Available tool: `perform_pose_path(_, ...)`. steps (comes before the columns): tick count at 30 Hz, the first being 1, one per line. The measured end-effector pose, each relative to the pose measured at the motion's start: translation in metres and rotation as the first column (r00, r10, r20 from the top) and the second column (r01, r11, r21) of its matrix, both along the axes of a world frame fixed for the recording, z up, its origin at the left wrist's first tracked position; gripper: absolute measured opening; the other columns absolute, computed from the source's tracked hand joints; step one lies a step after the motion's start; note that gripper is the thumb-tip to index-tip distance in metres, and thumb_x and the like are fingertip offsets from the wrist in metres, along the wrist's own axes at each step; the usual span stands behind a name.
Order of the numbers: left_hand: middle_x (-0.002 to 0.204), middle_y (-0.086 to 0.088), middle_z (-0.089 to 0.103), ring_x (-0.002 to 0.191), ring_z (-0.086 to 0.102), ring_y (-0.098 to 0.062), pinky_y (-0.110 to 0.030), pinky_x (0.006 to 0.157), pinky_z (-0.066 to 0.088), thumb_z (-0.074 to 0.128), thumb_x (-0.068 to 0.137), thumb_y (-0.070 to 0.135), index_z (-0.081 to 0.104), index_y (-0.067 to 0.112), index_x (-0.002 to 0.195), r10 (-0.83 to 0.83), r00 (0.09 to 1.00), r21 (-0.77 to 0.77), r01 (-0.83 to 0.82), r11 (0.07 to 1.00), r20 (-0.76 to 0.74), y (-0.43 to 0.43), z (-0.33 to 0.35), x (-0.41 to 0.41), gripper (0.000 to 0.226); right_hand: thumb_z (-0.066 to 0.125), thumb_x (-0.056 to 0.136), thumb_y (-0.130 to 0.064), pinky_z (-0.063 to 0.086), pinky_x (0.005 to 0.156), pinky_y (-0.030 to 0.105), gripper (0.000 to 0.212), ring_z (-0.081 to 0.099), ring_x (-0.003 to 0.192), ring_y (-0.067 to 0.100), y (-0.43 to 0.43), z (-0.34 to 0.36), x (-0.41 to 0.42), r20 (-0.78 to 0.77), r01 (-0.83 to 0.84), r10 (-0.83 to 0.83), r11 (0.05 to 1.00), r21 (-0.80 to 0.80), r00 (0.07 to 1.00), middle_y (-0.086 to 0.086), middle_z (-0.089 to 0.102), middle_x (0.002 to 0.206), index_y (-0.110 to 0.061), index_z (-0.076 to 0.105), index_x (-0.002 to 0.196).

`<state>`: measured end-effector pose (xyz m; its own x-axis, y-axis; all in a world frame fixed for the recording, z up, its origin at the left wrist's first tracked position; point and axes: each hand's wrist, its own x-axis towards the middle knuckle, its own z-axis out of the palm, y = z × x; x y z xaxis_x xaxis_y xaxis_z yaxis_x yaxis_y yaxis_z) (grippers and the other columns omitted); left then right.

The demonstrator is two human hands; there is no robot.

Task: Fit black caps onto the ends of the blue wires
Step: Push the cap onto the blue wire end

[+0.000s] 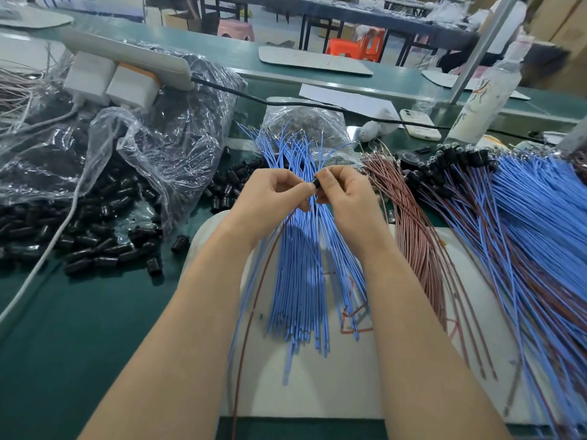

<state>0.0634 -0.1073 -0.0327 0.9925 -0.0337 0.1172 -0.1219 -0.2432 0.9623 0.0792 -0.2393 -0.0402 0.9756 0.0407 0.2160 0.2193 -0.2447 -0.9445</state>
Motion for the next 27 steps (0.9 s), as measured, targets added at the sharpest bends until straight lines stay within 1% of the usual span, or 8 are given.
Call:
perform_pose_path(3, 0.056, 0.007, 0.064, 0.064, 0.049, -0.010, -0.023, 0.066, 0.038, 0.064, 0.084, 0.024, 0.068, 0.015, 0.071, -0.004, 0.999, -0.009, 0.004, 1.000, -0.039, 0.001, 0.002, -0.001, 0.016, 0.046, 0.100, -0.016, 0.049, 0.075, 0.027, 0.016, 0.054, 0.074, 0.010, -0.003, 0.001, 0.000, -0.059, 0.009, -0.002, 0.993, 0.116, 0.998, 0.001, 0.058, 0.080, -0.010, 0.058, 0.091)
perform_pose_path(6, 0.056, 0.008, 0.064, 0.064, 0.053, -0.006, -0.020, 0.068, 0.038, 0.064, 0.083, 0.025, 0.067, 0.018, 0.067, 0.006, 0.999, -0.008, -0.007, 1.000, -0.054, 0.004, 0.000, -0.001, 0.018, 0.046, 0.100, -0.018, 0.048, 0.074, 0.024, 0.017, 0.054, 0.072, 0.006, -0.015, 0.006, 0.003, -0.106, 0.077, -0.051, 0.961, 0.264, 0.993, -0.002, 0.057, 0.079, -0.012, 0.057, 0.089)
perform_pose_path(9, 0.057, 0.009, 0.064, 0.059, 0.055, -0.001, -0.018, 0.068, 0.042, 0.065, 0.085, 0.022, 0.068, 0.015, 0.072, 0.039, 0.999, -0.040, -0.040, 0.998, -0.021, 0.002, -0.001, 0.001, 0.015, 0.052, 0.097, -0.031, 0.048, 0.065, 0.017, 0.024, 0.056, 0.064, -0.002, -0.008, 0.003, -0.001, -0.061, 0.005, -0.001, 0.997, 0.077, 0.998, -0.007, 0.061, 0.077, -0.009, 0.062, 0.099)
perform_pose_path(13, 0.058, 0.008, 0.066, 0.063, 0.057, -0.005, -0.017, 0.067, 0.044, 0.067, 0.085, 0.022, 0.070, 0.013, 0.078, -0.005, 1.000, -0.009, 0.005, 1.000, -0.012, -0.002, -0.004, 0.001, 0.012, 0.057, 0.095, -0.031, 0.035, 0.052, 0.021, 0.033, 0.039, 0.050, 0.008, -0.005, 0.001, 0.000, -0.036, -0.052, 0.051, 0.998, -0.028, 0.998, -0.004, 0.048, 0.054, -0.003, 0.066, 0.079)
perform_pose_path(19, 0.059, 0.009, 0.064, 0.061, 0.056, 0.000, -0.011, 0.067, 0.042, 0.064, 0.088, 0.019, 0.067, 0.014, 0.078, -0.124, 0.992, -0.063, 0.125, 0.990, 0.021, 0.000, -0.001, -0.002, 0.012, 0.055, 0.095, -0.018, 0.029, 0.038, 0.013, 0.023, 0.033, 0.038, 0.003, -0.012, 0.005, 0.003, -0.193, -0.127, 0.230, 0.892, 0.434, 0.954, -0.006, 0.041, 0.044, -0.005, 0.060, 0.077)
perform_pose_path(21, 0.057, 0.009, 0.063, 0.061, 0.055, -0.002, -0.014, 0.067, 0.041, 0.064, 0.088, 0.019, 0.067, 0.013, 0.077, -0.116, 0.993, -0.066, 0.116, 0.991, 0.013, 0.000, -0.001, -0.001, 0.013, 0.056, 0.095, -0.018, 0.030, 0.039, 0.013, 0.024, 0.032, 0.039, 0.004, -0.011, 0.004, 0.003, -0.189, -0.117, 0.208, 0.907, 0.404, 0.960, -0.006, 0.041, 0.044, -0.006, 0.061, 0.076)
perform_pose_path(25, 0.055, 0.010, 0.064, 0.063, 0.053, -0.012, -0.014, 0.057, 0.040, 0.064, 0.088, 0.020, 0.067, 0.014, 0.079, -0.057, 0.998, 0.010, 0.057, 0.998, 0.011, -0.005, -0.002, -0.001, 0.011, 0.057, 0.095, -0.020, 0.030, 0.046, 0.017, 0.026, 0.034, 0.043, 0.004, -0.009, 0.003, 0.000, -0.017, -0.038, 0.040, 0.993, 0.113, 0.999, -0.012, 0.044, 0.044, -0.009, 0.063, 0.072)
perform_pose_path(27, 0.056, 0.010, 0.064, 0.063, 0.052, -0.012, -0.017, 0.058, 0.040, 0.064, 0.089, 0.022, 0.066, 0.016, 0.079, -0.075, 0.997, 0.011, 0.075, 0.997, 0.024, -0.005, -0.001, 0.000, 0.011, 0.056, 0.096, -0.020, 0.030, 0.047, 0.017, 0.025, 0.033, 0.042, 0.002, -0.010, 0.004, 0.001, -0.028, -0.045, 0.051, 0.983, 0.179, 0.998, -0.013, 0.044, 0.042, -0.008, 0.062, 0.073)
